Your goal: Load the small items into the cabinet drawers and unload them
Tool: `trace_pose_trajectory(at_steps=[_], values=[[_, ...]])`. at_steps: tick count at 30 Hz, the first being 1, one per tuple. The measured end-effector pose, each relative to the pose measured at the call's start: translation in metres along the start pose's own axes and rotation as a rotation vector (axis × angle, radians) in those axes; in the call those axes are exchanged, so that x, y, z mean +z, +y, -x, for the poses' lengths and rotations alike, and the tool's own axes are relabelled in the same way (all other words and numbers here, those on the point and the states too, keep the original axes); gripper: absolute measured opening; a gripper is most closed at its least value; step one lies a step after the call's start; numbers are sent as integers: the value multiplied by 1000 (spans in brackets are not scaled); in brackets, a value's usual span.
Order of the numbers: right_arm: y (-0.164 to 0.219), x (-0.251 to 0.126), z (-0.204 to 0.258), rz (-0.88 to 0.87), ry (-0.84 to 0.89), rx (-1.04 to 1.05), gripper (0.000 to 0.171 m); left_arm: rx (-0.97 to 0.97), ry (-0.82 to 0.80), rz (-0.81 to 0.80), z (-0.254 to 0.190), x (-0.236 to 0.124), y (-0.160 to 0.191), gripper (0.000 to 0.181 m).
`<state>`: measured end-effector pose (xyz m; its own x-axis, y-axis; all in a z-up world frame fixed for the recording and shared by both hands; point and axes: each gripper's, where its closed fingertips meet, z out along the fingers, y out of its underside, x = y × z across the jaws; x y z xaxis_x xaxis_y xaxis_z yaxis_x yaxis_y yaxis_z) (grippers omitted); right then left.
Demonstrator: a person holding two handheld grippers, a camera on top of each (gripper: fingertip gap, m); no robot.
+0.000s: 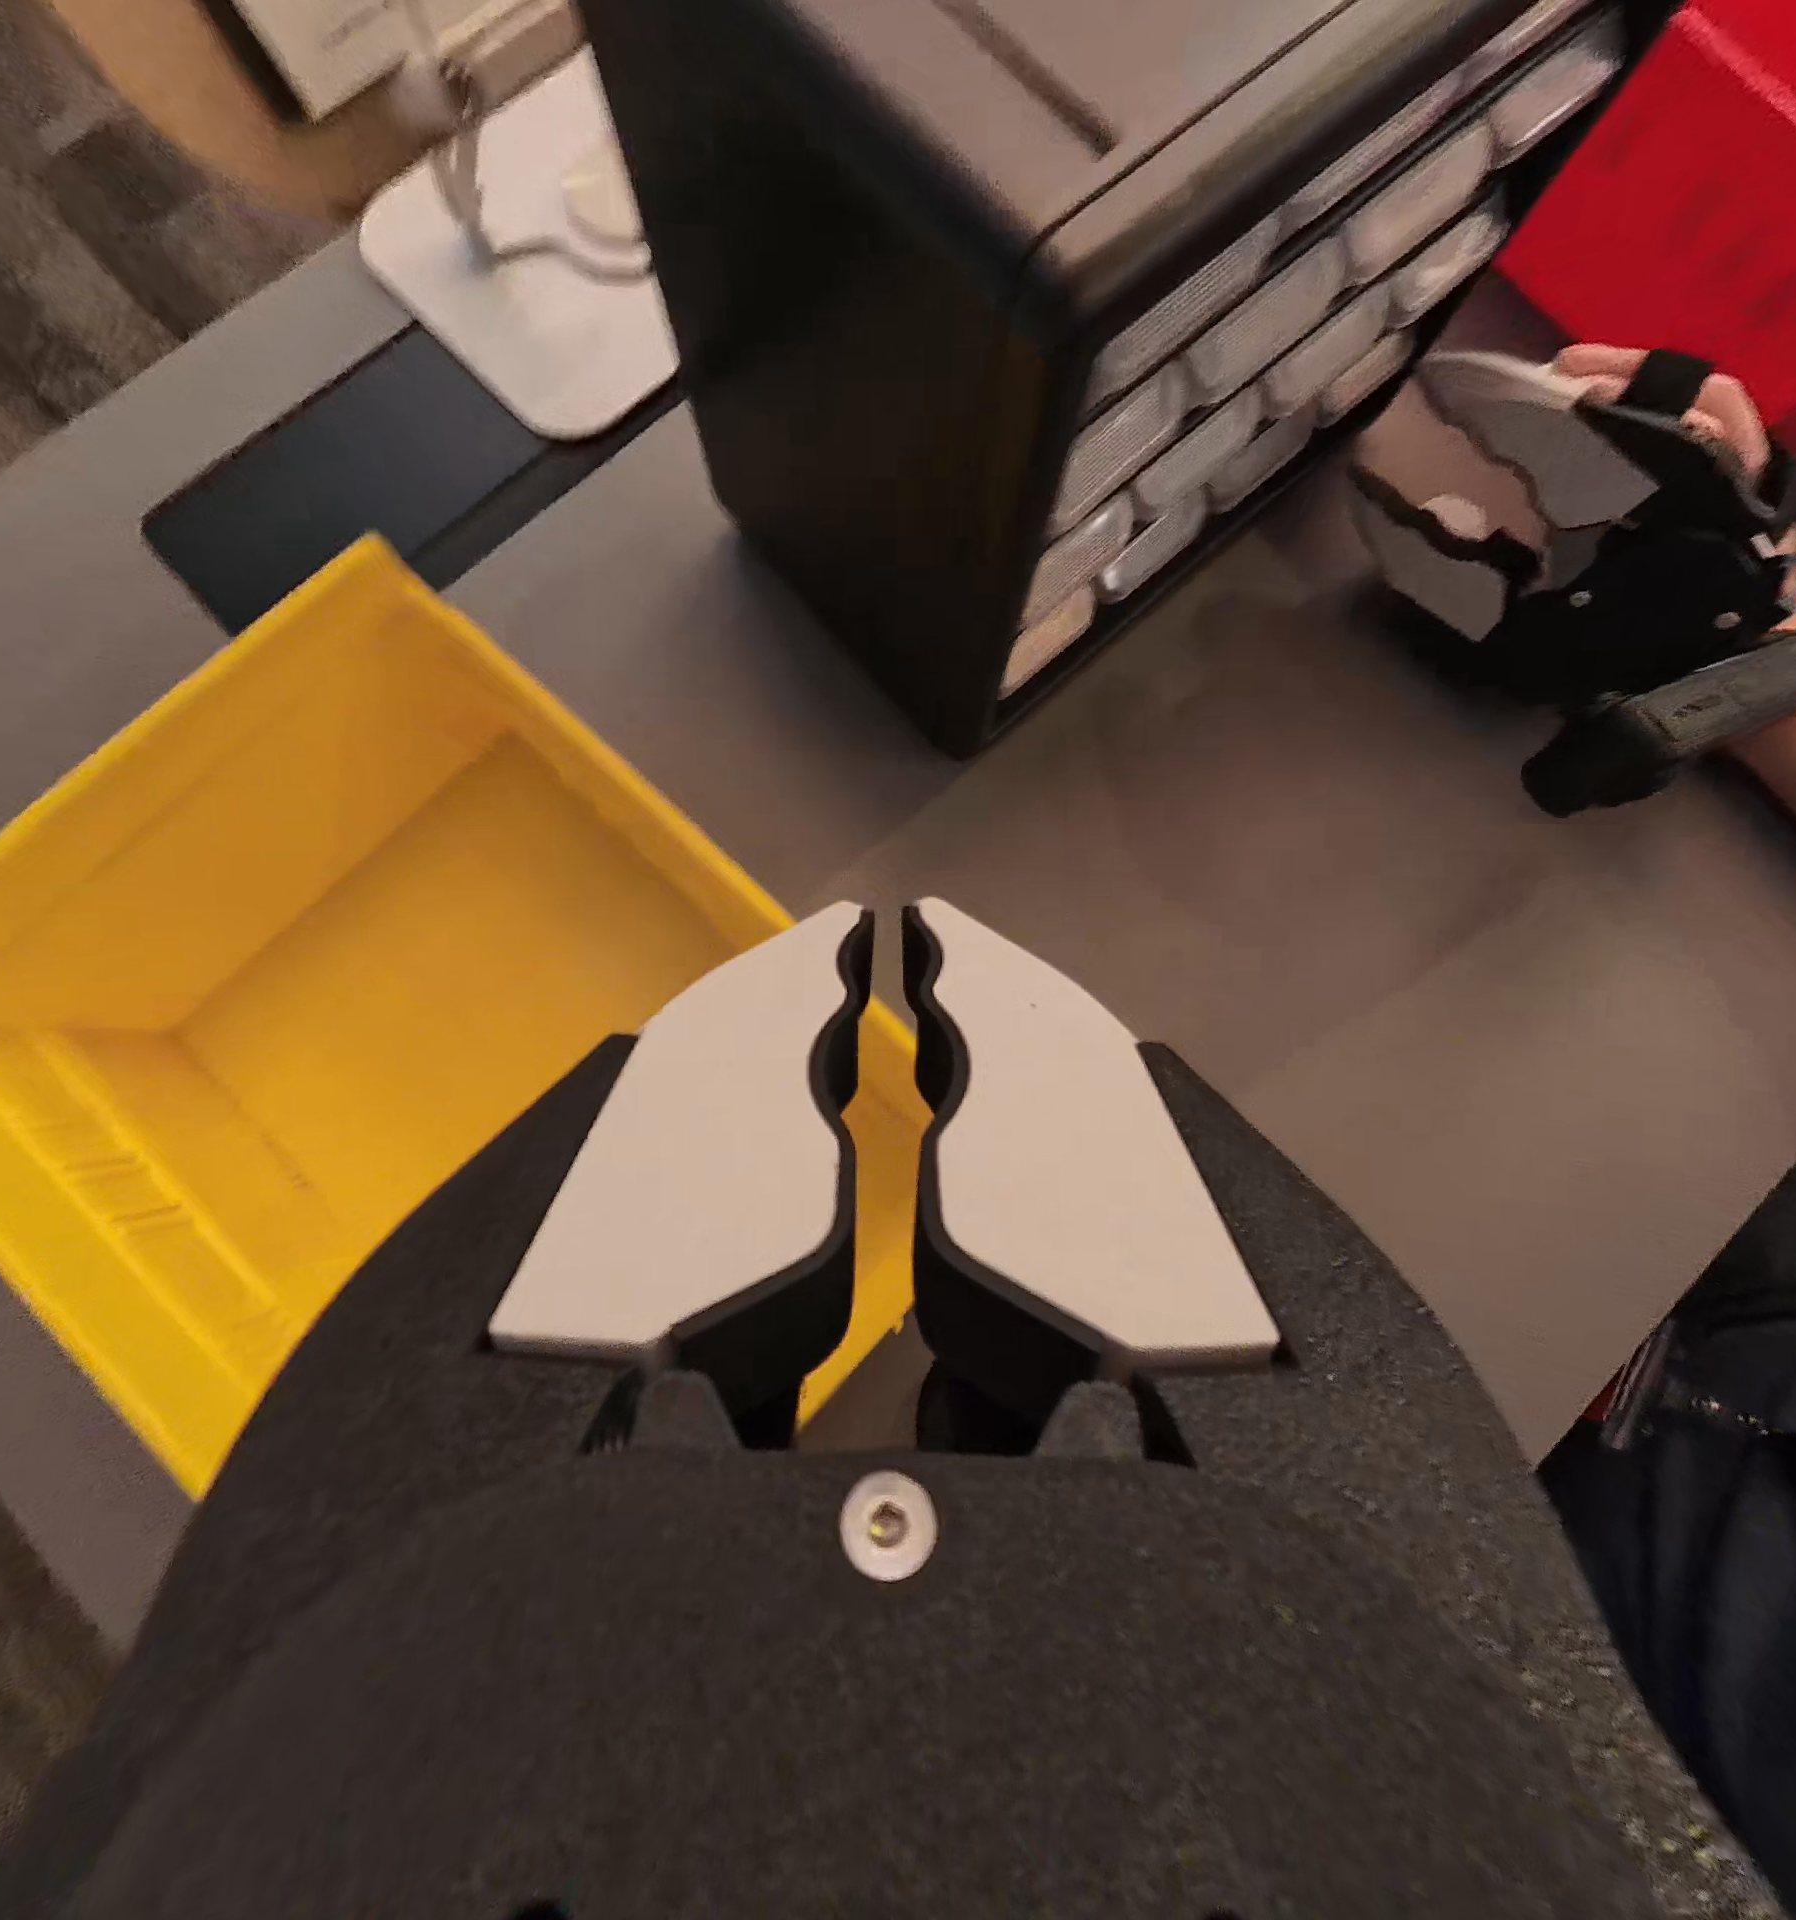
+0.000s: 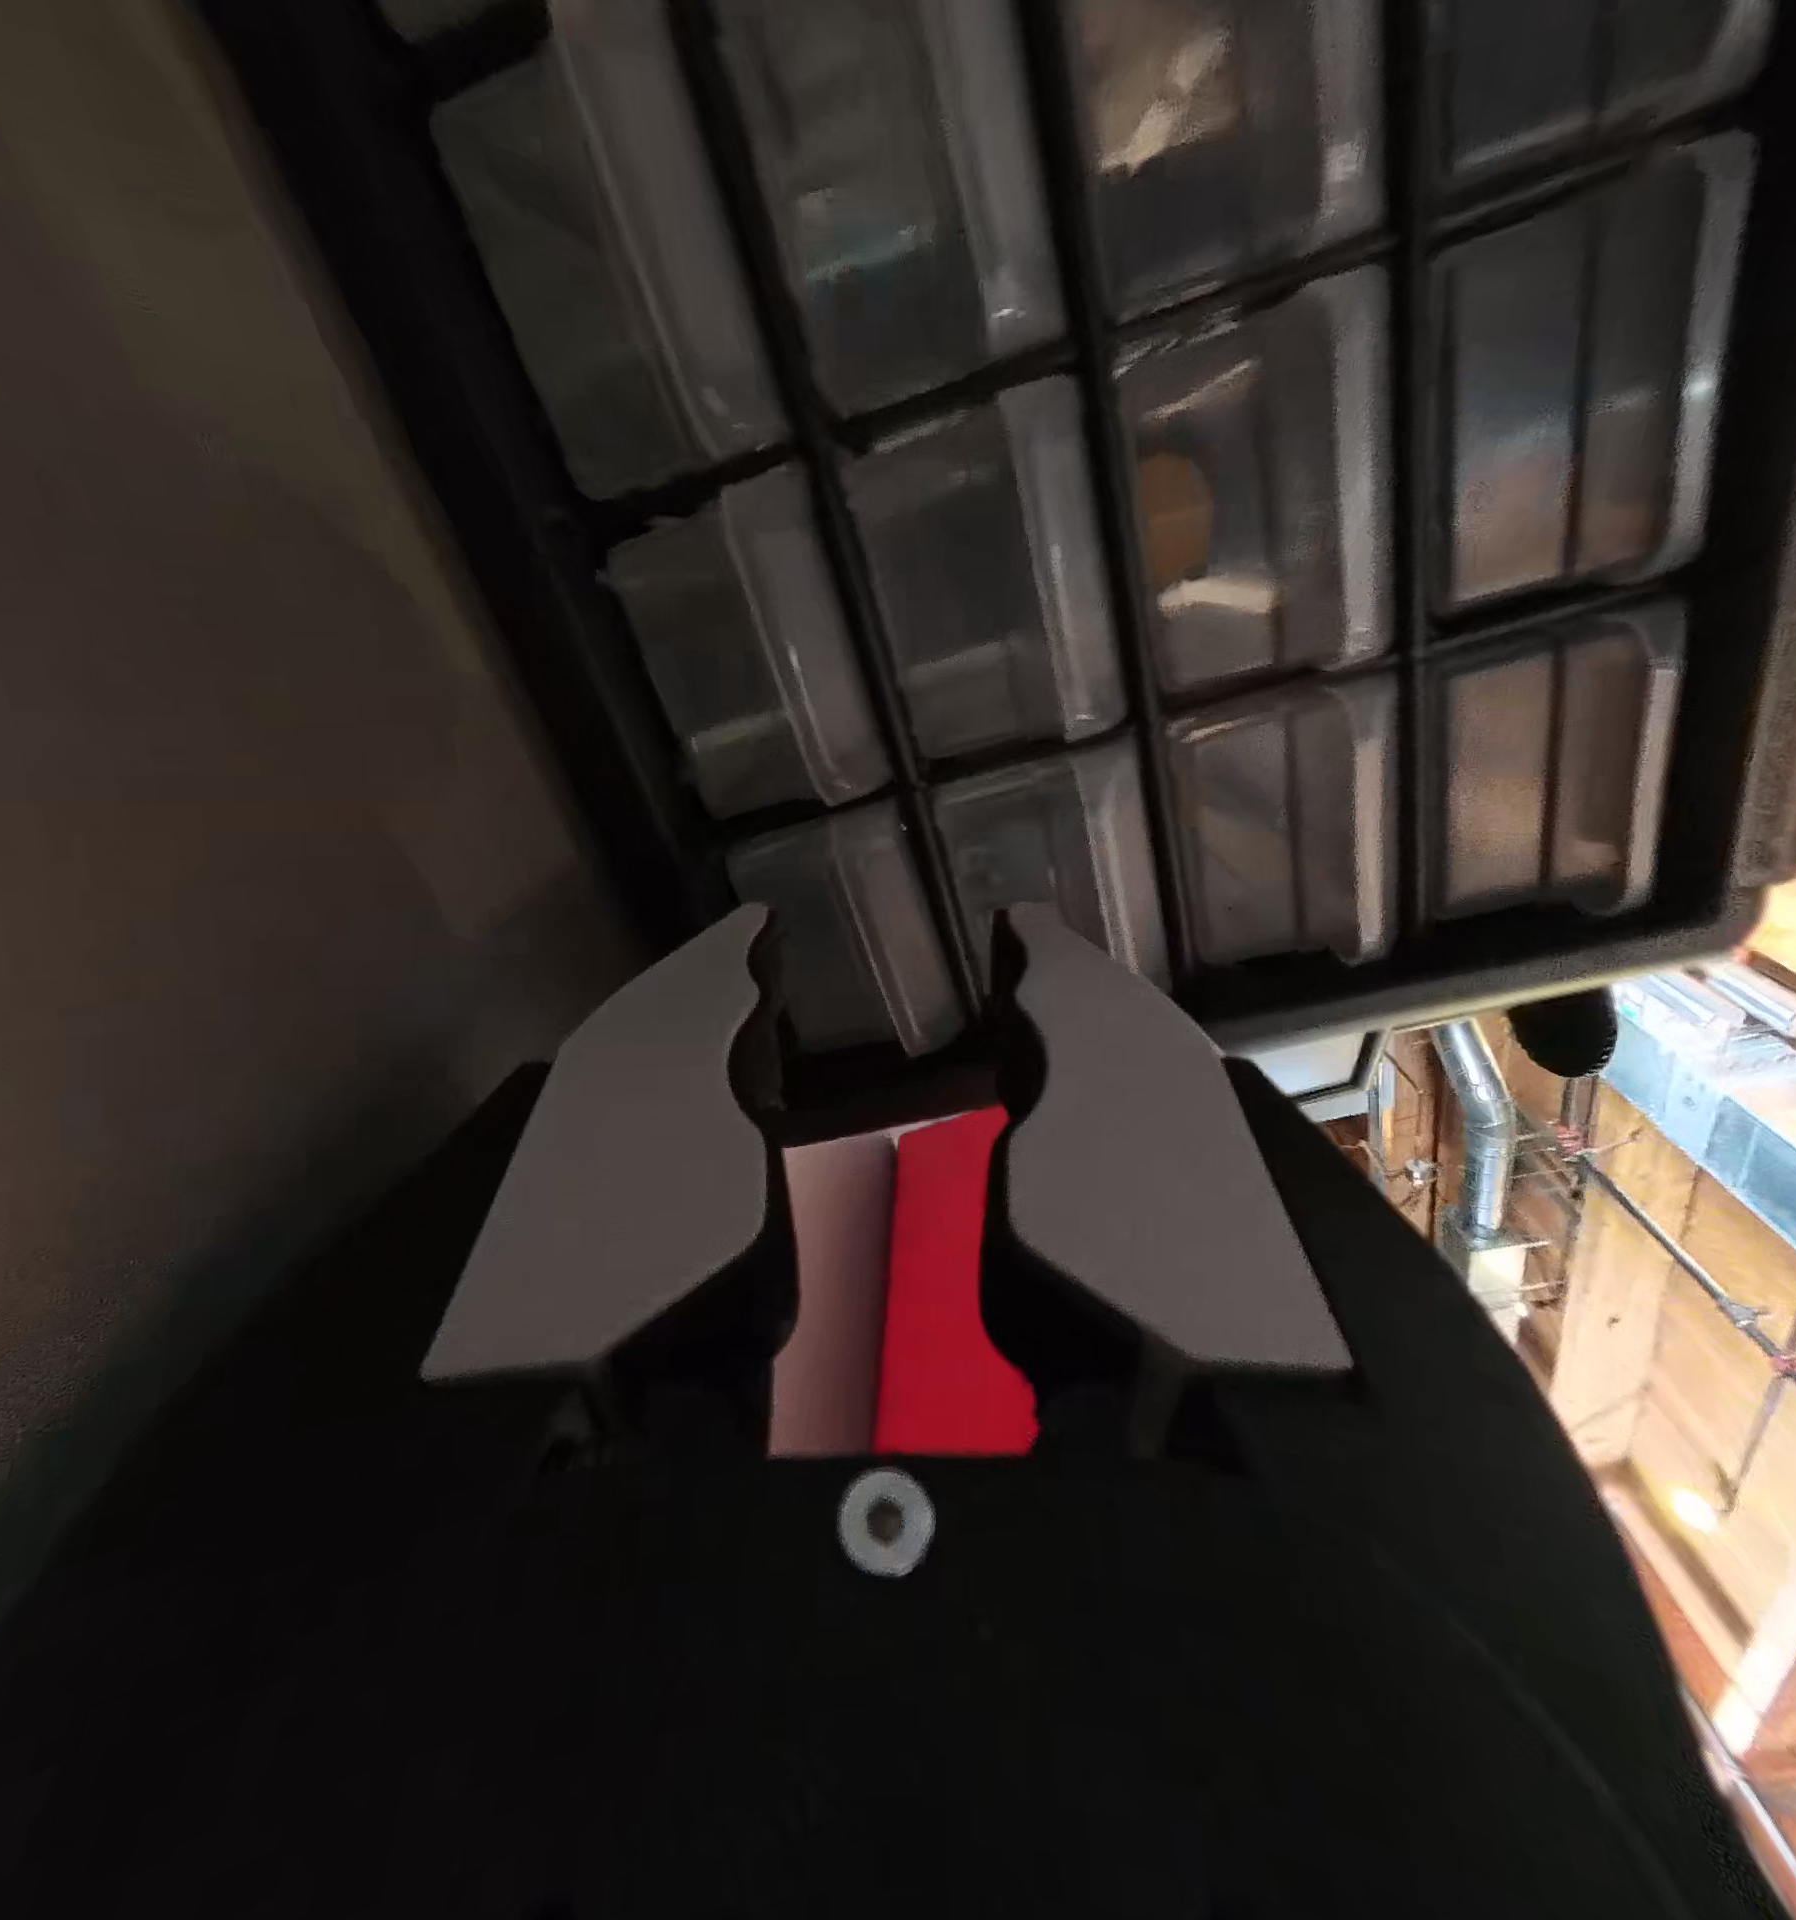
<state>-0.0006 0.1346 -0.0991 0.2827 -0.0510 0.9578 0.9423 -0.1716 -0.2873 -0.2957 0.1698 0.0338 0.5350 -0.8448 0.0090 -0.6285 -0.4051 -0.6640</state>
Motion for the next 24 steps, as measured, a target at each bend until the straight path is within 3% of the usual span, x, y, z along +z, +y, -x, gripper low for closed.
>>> trace_pose_trajectory(at_steps=[6,15,24], values=[[16,17,0,111,24,-11,15,-241,-50,256,42,18,59,7],[19,13,-2,132,25,0,13,-450,-115,628,79,63,136,22],[16,-14,-1,116,-14,21,13,-523,-116,781,86,79,169,31]])
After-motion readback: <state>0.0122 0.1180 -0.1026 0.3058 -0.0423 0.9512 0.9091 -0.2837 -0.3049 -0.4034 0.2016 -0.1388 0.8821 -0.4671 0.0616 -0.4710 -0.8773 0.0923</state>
